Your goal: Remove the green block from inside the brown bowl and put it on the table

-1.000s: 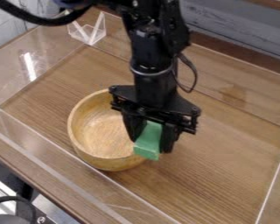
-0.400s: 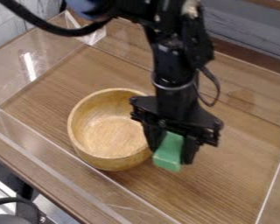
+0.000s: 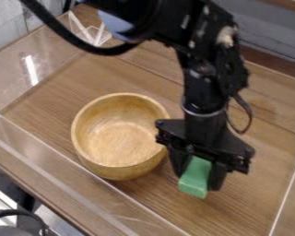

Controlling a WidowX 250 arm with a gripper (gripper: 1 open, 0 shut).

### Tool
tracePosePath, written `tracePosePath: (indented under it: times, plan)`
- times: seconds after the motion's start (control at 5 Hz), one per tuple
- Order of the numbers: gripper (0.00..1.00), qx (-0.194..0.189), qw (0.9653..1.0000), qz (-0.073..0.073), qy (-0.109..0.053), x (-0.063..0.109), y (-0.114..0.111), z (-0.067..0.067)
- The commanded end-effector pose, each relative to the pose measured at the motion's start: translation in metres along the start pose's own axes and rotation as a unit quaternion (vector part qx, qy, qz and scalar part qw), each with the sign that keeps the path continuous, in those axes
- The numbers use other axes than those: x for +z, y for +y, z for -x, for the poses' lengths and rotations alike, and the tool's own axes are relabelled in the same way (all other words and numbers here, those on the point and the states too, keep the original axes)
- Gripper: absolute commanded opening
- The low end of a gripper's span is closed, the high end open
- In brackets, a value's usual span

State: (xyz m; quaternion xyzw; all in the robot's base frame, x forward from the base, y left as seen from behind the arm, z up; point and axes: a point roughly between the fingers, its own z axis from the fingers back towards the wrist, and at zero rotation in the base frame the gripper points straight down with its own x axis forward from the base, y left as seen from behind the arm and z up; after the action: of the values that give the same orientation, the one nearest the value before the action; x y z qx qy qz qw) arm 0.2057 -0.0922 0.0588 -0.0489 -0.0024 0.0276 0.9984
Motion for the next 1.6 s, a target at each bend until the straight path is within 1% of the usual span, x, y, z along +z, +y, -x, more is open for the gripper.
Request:
tracePosePath:
  times: [0.0, 1.4]
  plan:
    - [0.0, -0.004, 0.9999, 0.005, -0.01, -0.0008, -0.0048, -0.0059]
    - [0.0, -0.013, 0.9999, 0.004, -0.001, -0.0071, -0.0033, -0.0144]
